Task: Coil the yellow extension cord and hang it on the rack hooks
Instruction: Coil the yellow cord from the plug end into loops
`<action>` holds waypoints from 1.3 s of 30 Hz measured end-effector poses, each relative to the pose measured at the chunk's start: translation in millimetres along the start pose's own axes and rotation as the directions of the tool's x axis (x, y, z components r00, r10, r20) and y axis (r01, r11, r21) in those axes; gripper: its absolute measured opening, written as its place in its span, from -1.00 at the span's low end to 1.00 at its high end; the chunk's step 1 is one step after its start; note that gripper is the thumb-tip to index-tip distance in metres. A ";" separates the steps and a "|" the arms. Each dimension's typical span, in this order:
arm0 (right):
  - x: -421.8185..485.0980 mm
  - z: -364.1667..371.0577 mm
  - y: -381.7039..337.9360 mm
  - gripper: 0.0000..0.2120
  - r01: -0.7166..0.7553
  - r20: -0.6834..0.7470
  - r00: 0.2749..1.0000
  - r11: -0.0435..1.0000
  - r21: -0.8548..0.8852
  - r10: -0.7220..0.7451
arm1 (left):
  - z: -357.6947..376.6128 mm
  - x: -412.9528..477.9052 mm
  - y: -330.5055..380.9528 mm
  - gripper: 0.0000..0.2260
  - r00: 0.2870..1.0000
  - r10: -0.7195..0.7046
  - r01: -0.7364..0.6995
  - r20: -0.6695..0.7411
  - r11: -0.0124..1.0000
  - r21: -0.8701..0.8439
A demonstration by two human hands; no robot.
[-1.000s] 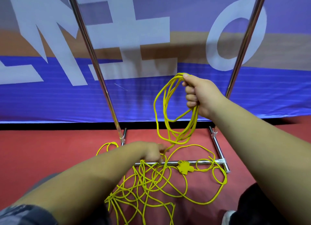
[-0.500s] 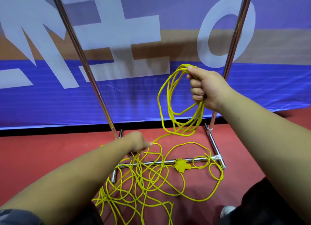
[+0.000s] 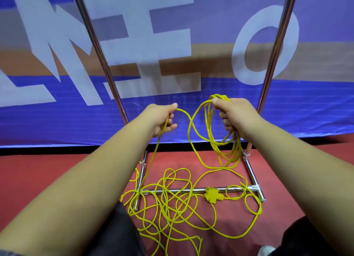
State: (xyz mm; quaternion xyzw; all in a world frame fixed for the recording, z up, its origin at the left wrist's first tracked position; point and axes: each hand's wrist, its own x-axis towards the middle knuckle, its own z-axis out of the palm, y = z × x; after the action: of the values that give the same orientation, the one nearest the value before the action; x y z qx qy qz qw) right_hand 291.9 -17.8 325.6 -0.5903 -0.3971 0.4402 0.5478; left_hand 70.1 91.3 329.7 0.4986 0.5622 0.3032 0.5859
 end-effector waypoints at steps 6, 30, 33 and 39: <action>-6.6 5.1 -7.3 -0.70 0.039 0.026 0.999 0.999 0.003 -0.039 | 14.9 -21.2 60.0 -0.89 0.996 0.086 -0.086 -0.001 0.994 -0.070; -23.1 15.6 -0.9 -0.86 -0.025 0.148 0.988 0.984 -0.175 0.052 | -42.0 -33.6 -6.5 -0.70 0.891 0.338 -0.454 0.304 0.693 0.560; -22.1 31.7 12.7 -0.88 -0.039 0.223 0.969 0.956 -0.292 0.108 | -39.1 -30.9 -8.7 -0.71 0.843 0.346 -0.536 0.412 0.608 0.585; -17.6 51.5 29.6 -0.68 -0.039 0.293 0.940 0.910 -0.414 0.173 | -31.5 -20.2 -19.7 -0.67 0.827 0.361 -0.543 0.430 0.711 0.447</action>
State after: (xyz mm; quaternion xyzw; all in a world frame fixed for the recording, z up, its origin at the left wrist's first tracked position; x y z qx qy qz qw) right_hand 237.2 -21.8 297.0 -0.6310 -0.5301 0.4692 0.3173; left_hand 32.0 74.2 322.8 0.8105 0.3839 0.1810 0.4037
